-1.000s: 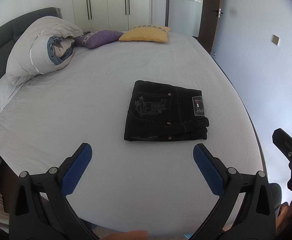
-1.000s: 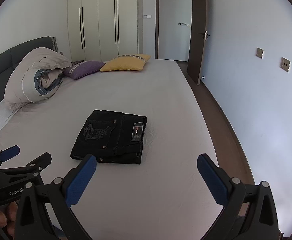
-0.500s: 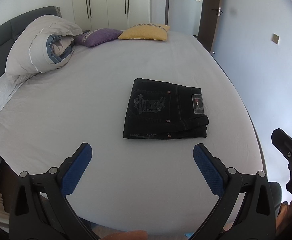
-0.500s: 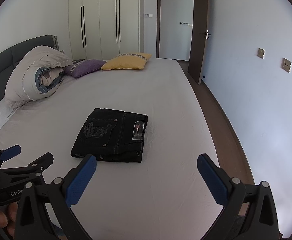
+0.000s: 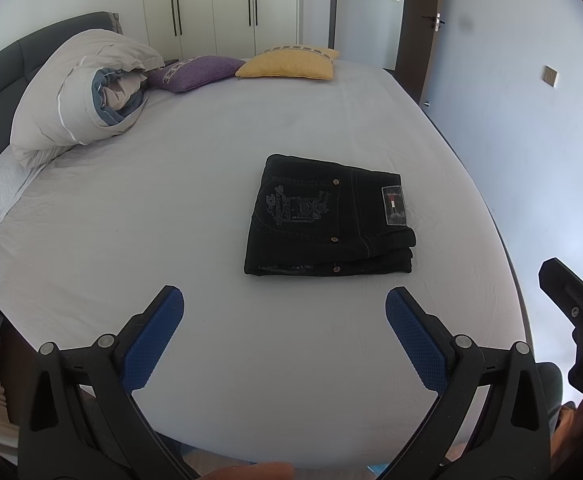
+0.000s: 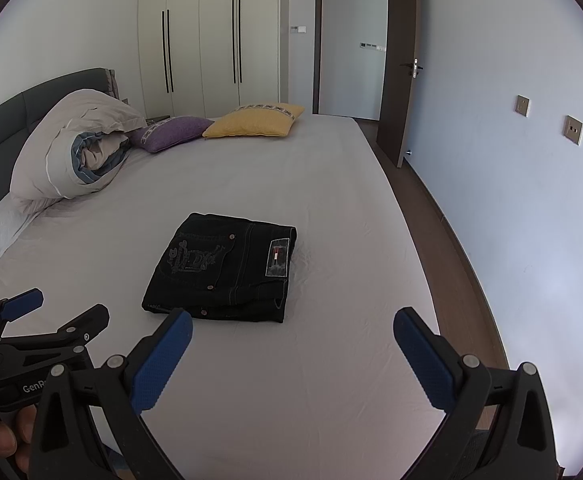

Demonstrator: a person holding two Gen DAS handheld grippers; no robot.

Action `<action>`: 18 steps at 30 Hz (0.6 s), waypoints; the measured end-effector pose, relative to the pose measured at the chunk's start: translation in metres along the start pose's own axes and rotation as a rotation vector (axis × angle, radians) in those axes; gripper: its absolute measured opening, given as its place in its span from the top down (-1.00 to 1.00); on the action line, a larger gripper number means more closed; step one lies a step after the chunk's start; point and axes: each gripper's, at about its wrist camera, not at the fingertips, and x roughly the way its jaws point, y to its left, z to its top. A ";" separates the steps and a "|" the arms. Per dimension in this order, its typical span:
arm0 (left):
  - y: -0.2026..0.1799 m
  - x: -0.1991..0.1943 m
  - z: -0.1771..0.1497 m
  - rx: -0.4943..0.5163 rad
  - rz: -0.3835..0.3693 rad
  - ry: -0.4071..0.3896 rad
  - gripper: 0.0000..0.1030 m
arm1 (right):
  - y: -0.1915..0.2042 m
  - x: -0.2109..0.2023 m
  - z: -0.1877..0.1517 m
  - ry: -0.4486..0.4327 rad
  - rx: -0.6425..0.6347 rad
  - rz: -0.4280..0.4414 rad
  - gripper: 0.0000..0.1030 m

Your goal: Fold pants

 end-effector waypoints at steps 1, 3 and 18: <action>0.000 0.000 0.000 0.000 0.001 0.001 -1.00 | 0.000 0.000 -0.001 0.000 0.000 0.000 -1.00; 0.000 0.001 -0.001 0.000 0.000 0.003 -1.00 | 0.000 0.000 0.000 0.000 -0.001 0.000 -1.00; 0.000 0.001 -0.002 0.001 -0.002 0.004 -1.00 | 0.000 0.000 0.001 0.001 -0.001 0.000 -1.00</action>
